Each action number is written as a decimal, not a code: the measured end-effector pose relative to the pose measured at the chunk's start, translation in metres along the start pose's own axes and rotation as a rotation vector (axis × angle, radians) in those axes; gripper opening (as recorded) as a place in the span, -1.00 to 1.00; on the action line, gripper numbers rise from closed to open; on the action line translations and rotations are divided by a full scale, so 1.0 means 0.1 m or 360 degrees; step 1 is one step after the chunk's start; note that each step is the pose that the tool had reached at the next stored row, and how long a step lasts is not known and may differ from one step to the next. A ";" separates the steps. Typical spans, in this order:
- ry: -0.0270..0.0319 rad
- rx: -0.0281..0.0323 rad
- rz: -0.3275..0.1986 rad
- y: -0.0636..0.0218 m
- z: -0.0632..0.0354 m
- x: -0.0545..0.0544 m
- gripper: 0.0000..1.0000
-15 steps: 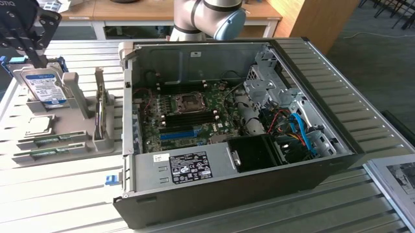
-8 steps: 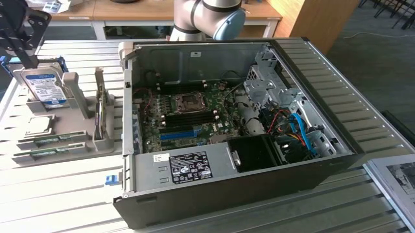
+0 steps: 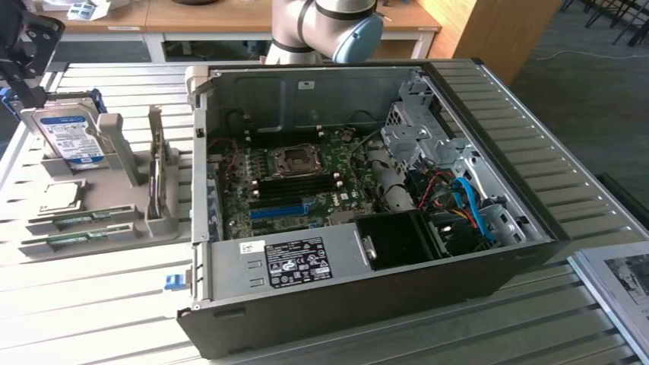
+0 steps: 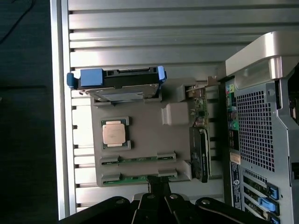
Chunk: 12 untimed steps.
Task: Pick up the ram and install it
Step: 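Reach for the ram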
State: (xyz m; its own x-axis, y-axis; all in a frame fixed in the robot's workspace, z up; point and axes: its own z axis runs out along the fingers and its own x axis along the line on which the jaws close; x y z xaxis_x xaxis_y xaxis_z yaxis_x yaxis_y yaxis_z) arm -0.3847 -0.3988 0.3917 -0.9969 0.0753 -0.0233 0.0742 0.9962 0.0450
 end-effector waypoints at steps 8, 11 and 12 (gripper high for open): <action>-0.00001 0.00000 0.0000 -0.002 -0.001 0.03 -0.80; 0.00000 0.00001 0.0000 -0.005 -0.002 0.07 -0.80; 0.00000 0.00000 0.0000 -0.006 -0.002 0.08 -0.80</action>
State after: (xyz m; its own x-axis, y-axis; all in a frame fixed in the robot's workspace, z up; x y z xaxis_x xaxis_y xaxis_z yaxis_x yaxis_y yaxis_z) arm -0.3929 -0.3988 0.3917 -0.9969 0.0753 -0.0233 0.0742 0.9962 0.0450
